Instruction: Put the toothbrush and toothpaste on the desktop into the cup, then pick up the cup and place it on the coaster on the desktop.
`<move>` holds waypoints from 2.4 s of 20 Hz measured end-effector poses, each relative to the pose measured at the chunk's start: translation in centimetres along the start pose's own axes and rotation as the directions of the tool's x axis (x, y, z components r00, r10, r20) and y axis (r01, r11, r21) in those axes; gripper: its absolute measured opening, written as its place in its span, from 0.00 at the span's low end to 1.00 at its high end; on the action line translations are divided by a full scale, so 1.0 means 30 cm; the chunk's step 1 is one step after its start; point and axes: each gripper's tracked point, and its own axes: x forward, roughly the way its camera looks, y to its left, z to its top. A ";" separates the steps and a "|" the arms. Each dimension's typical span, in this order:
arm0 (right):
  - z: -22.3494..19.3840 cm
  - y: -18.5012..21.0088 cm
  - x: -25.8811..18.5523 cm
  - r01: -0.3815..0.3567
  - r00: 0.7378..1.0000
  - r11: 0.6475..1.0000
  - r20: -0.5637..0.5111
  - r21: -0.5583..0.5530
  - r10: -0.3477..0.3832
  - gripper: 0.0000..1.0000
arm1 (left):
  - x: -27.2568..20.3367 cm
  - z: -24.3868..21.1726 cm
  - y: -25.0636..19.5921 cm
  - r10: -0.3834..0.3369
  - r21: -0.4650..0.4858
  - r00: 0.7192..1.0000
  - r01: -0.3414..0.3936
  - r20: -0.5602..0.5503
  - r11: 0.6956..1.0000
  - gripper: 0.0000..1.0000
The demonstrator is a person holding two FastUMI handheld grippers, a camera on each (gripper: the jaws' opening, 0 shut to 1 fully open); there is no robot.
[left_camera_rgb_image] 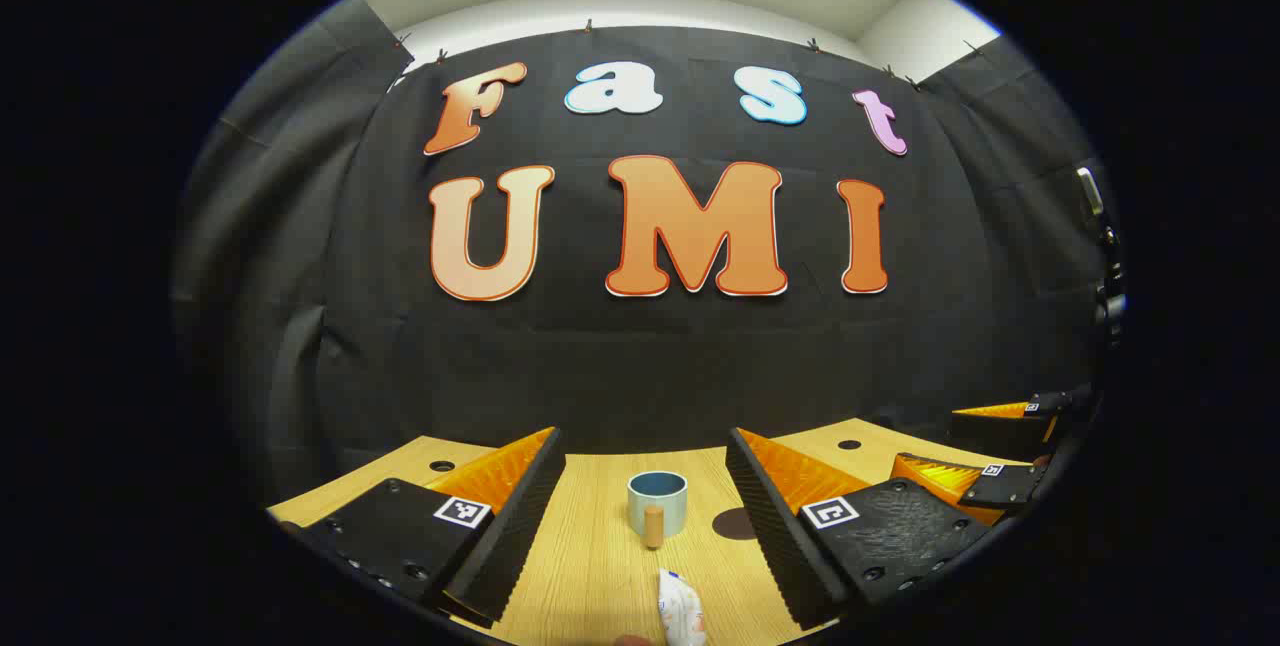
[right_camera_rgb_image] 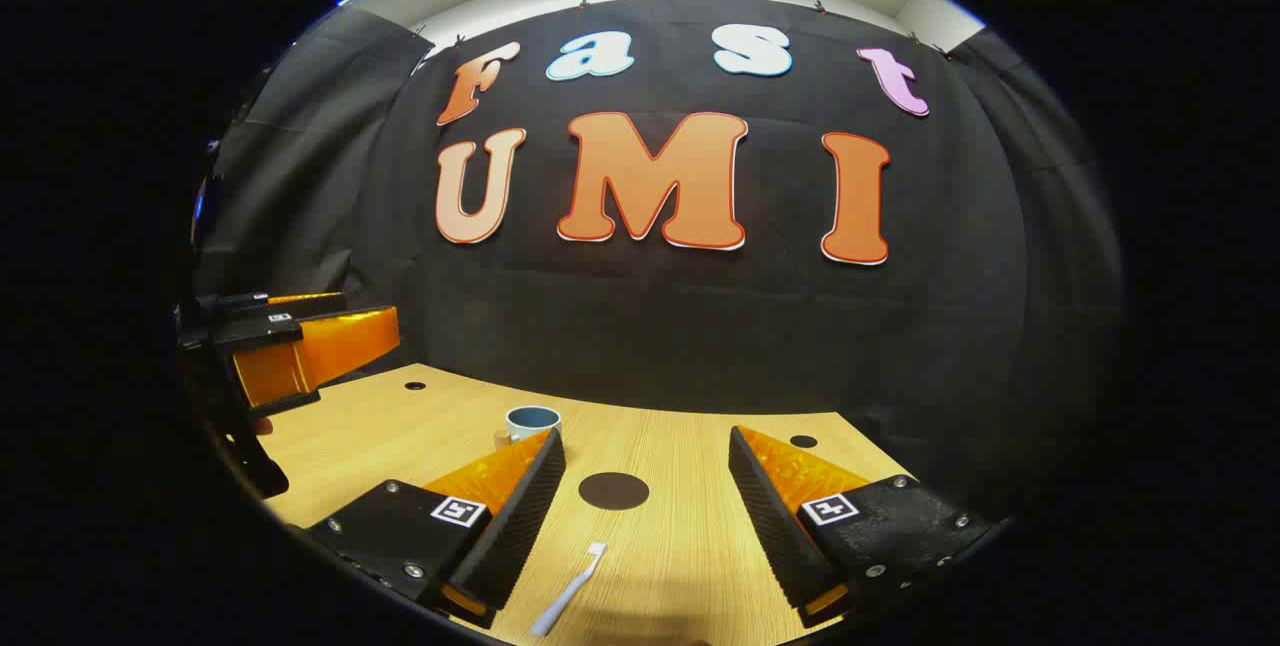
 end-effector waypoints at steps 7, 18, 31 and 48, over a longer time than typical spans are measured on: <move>0.008 0.010 -0.008 -0.018 1.000 1.000 0.009 0.018 0.018 0.99 | -0.012 0.038 0.009 0.013 0.006 0.999 -0.013 0.036 1.000 0.96; -0.059 0.025 0.001 -0.036 0.998 0.999 -0.049 0.040 0.038 0.99 | 0.009 -0.030 0.009 0.014 -0.022 1.000 -0.014 -0.026 1.000 0.97; -0.301 0.084 0.015 -0.086 0.956 0.993 -0.272 0.086 0.106 0.99 | 0.061 -0.368 -0.036 -0.050 -0.067 0.941 0.029 -0.334 0.997 0.98; -0.516 0.126 -0.001 -0.121 0.881 0.990 -0.452 0.069 0.139 0.99 | 0.046 -0.776 -0.069 -0.087 -0.057 0.674 0.066 -0.734 0.996 0.98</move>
